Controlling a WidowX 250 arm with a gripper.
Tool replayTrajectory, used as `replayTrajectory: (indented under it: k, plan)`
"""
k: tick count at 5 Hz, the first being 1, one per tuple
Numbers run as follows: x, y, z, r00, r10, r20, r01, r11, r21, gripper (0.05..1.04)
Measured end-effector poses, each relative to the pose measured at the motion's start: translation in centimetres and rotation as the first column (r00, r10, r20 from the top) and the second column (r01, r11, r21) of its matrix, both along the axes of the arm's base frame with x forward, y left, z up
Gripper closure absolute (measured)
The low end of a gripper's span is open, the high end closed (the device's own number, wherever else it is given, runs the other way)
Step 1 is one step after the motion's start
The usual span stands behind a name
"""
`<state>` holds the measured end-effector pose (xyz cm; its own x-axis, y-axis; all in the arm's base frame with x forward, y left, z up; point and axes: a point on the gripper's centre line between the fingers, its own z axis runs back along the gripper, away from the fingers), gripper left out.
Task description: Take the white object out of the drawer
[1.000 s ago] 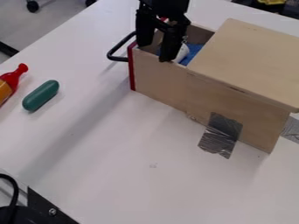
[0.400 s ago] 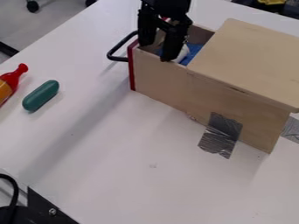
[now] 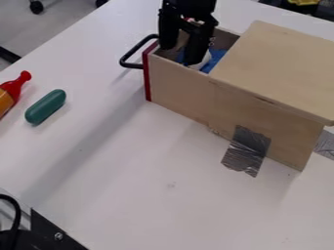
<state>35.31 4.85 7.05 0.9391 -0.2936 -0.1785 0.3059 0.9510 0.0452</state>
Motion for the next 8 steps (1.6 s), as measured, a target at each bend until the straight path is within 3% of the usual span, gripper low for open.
replayTrajectory:
  k: [1,3,4,5,7,8]
  plan:
    - [-0.2,0.1,-2.0,0.999,-0.002,-0.054,0.002,1.000,0.007,0.085]
    - [0.4,0.0,-2.4,1.000,-0.007,-0.024,0.008,0.999,0.031,0.125]
    - [0.3,0.0,-2.5,1.000,-0.010,-0.029,0.011,0.999,0.033,0.413]
    - [0.3,0.0,-2.4,0.999,-0.010,-0.035,0.011,0.999,0.035,0.590]
    - [-0.1,0.0,-2.3,0.999,-0.010,-0.034,0.011,1.000,0.015,0.591]
    - [-0.4,-0.5,-1.1,1.000,-0.019,-0.012,0.019,1.000,-0.006,0.591]
